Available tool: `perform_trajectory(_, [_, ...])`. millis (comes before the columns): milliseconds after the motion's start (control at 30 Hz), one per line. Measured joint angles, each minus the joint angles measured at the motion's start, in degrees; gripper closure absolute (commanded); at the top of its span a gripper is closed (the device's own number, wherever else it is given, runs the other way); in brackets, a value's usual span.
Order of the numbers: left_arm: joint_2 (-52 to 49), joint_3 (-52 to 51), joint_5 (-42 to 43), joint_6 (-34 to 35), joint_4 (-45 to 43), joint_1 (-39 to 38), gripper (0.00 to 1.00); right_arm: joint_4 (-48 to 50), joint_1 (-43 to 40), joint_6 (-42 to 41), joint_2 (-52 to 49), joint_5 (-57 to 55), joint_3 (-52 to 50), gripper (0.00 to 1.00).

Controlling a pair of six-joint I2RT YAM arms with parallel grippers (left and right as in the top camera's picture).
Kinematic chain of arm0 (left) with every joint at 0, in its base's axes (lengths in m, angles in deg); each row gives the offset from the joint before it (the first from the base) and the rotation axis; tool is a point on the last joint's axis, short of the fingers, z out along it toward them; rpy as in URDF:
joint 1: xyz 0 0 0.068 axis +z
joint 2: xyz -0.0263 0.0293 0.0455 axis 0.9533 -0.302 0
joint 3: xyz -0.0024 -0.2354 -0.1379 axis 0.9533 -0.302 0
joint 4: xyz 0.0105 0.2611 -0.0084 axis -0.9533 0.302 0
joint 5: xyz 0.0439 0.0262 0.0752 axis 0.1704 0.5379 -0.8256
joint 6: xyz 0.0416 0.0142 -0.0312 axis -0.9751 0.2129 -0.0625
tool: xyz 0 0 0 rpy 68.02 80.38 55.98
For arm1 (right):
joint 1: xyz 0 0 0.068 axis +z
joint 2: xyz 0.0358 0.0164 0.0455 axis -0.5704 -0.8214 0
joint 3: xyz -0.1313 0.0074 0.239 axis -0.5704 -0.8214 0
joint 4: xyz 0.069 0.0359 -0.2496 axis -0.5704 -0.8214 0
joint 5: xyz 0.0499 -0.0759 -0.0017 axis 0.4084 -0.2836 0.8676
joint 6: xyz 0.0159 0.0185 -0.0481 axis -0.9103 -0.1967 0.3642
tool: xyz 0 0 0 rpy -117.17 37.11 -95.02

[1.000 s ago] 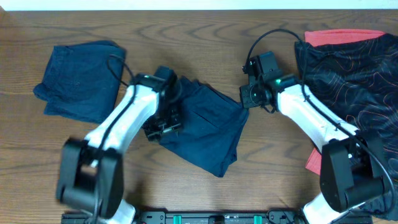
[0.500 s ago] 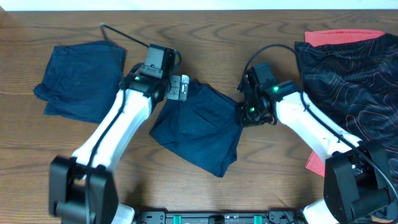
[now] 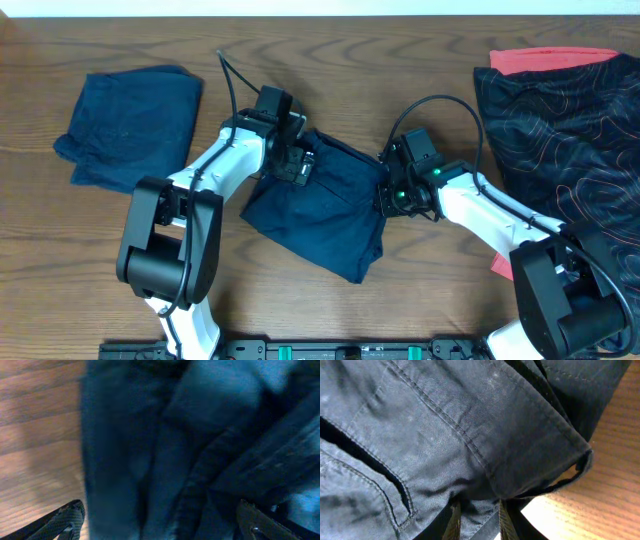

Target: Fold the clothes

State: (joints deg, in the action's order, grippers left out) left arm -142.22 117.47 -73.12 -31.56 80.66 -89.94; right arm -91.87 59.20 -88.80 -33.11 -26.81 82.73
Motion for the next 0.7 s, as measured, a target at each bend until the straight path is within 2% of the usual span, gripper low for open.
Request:
perform_trajectory(333, [0.0, -0.9, 4.6, -0.2, 0.9, 0.0, 0.01, 1.8, 0.0, 0.0, 0.0, -0.4, -0.4, 0.77])
perform_trajectory(367, [0.0, -0.9, 5.2, -0.2, 0.9, 0.0, 0.05, 2.0, 0.0, 0.0, 0.0, -0.5, -0.4, 0.77])
perform_trajectory(433, [0.0, -1.0, 5.6, 0.0, 0.8, 0.0, 0.27, 2.3, 0.0, 0.0, 0.0, -0.5, -0.4, 0.77])
perform_trajectory(633, [0.2, -1.2, 4.0, -0.7, 0.9, -0.4, 0.29, 2.5, 0.0, -0.2, 0.0, -0.5, -0.4, 0.76])
perform_trajectory(700, [0.9, -1.2, 2.7, 0.2, 1.0, -0.2, 0.34, 2.5, 0.0, -0.2, 0.0, -0.5, -0.4, 0.77])
